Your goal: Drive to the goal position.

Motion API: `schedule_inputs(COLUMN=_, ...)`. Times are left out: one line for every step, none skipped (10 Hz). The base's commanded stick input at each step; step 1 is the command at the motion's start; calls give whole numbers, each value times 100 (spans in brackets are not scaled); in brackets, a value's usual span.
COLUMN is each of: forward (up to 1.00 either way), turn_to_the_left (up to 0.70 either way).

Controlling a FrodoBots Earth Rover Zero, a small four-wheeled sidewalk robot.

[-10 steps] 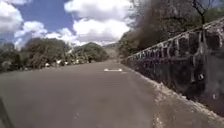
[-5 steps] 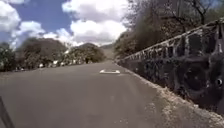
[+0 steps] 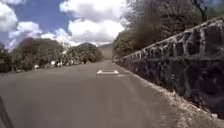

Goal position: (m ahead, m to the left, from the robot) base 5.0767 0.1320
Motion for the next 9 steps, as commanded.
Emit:
schedule_inputs(forward=70, turn_to_the_left=0)
schedule_inputs(forward=70, turn_to_the_left=0)
schedule_inputs(forward=70, turn_to_the_left=0)
schedule_inputs(forward=70, turn_to_the_left=0)
schedule_inputs(forward=70, turn_to_the_left=0)
schedule_inputs(forward=70, turn_to_the_left=0)
schedule_inputs(forward=70, turn_to_the_left=0)
schedule_inputs(forward=70, turn_to_the_left=0)
schedule_inputs(forward=70, turn_to_the_left=0)
